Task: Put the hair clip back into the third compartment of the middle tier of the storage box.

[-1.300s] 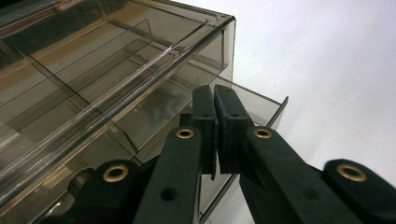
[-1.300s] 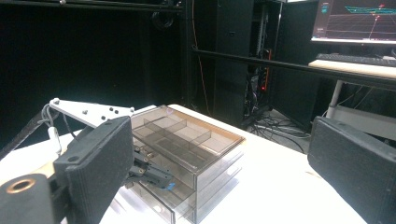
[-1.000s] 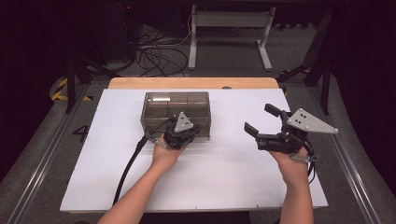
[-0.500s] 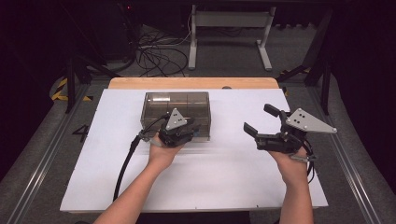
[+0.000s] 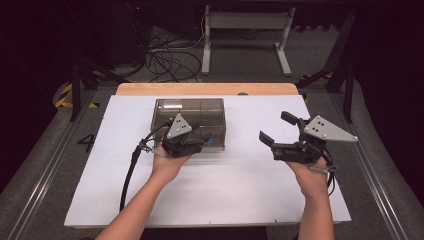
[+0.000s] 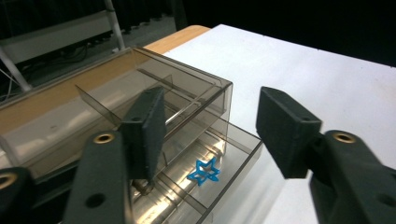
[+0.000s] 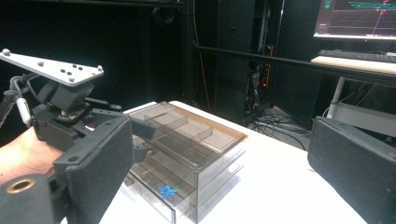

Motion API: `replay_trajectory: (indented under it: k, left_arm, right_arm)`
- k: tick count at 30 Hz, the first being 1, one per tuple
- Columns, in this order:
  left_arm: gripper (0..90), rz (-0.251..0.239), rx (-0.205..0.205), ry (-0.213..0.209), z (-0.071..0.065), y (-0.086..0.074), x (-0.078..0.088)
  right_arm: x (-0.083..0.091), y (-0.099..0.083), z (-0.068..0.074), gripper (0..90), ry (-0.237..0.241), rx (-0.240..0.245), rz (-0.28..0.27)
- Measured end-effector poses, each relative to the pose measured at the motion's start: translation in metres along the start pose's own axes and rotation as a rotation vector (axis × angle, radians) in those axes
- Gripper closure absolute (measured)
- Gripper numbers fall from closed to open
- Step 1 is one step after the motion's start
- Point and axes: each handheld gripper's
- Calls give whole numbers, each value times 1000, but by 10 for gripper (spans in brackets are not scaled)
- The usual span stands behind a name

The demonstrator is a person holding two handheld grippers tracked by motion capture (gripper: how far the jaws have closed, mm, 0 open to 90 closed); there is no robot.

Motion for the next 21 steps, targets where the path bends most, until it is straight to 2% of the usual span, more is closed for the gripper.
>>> replay_trajectory:
  k: [5, 6, 7, 11, 21]
  left_arm:
    - [345, -17, -10, 17, 1, 1, 7]
    - [336, -20, 0, 13, 0, 1, 8]
    - [323, -23, -12, 22, 1, 2, 10]
    - [271, -30, -18, 26, -1, 3, 16]
    - [198, -44, -27, 12, -4, 6, 36]
  right_arm:
    - [0, 0, 0, 79, 1, 0, 4]
    - [0, 0, 0, 80, 0, 0, 5]
    - [0, 0, 0, 80, -1, 4, 4]
    - [-1, -1, -1, 80, 0, 8, 5]
    - [-2, -1, 1, 80, 2, -3, 8]
Point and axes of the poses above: each handheld gripper's, and its own axes: x roughly backward along the jaws, y roughly out of its top, z roughly to its left, and after that the axes turned 5 degrees about z, right-handed
